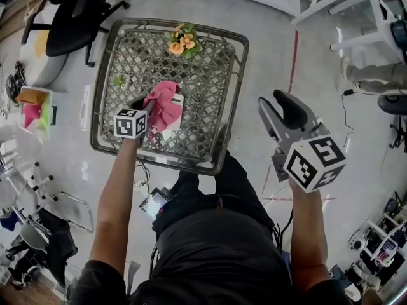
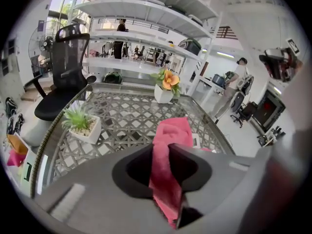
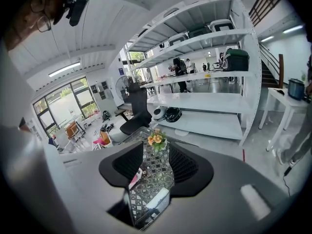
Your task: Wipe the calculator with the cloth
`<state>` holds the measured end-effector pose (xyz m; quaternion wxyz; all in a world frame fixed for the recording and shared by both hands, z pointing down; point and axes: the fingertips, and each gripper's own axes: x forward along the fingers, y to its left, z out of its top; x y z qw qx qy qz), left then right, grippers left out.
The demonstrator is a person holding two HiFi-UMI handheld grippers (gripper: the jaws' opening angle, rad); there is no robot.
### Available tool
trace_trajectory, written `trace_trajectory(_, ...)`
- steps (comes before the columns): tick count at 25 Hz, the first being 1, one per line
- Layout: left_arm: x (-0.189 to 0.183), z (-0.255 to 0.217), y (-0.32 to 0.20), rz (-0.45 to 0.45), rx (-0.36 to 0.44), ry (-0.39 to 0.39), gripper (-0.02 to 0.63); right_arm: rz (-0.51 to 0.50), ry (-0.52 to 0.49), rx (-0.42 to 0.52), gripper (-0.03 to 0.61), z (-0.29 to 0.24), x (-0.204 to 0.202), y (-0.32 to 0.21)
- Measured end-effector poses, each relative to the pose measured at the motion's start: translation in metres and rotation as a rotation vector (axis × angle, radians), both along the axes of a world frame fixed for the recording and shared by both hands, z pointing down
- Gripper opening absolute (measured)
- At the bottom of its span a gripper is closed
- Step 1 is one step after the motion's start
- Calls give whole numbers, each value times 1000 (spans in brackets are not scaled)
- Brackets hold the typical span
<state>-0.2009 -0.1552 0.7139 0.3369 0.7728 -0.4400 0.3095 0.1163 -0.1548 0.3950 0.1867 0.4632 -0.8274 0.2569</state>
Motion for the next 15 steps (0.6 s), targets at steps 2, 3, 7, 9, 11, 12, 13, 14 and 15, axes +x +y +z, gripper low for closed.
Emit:
trace_trajectory(2, -11, 1, 0, -8, 0, -27, 138, -4, 0, -1, 161, 2, -3, -1)
trace_trajectory(3, -17, 2, 0, -10, 2, -44, 138, -6, 0, -2, 161, 2, -5, -1)
trace_trajectory(7, -37, -5, -2, -17, 37, -122, 138, -14, 1, -2, 161, 3, -10, -2)
trace_trajectory(9, -44, -13, -4, -15, 72, -171, 138, -15, 2, -2, 161, 3, -11, -2)
trace_trajectory(11, -46, -22, -5, -16, 102, -215, 138, -15, 3, -3, 161, 3, -11, -2)
trace_trajectory(12, -45, -25, -4, -14, 115, -235, 138, -16, 3, -4, 161, 4, -11, -2)
trace_trajectory(13, -43, -27, -4, -7, 128, -254, 138, -16, 3, -6, 161, 4, -11, -2)
trace_trajectory(14, -40, -28, -3, 3, 139, -270, 138, -16, 2, -7, 161, 5, -11, -2)
trace_trajectory(15, -36, -27, -1, 15, 147, -283, 138, -16, 2, -8, 161, 6, -11, -1)
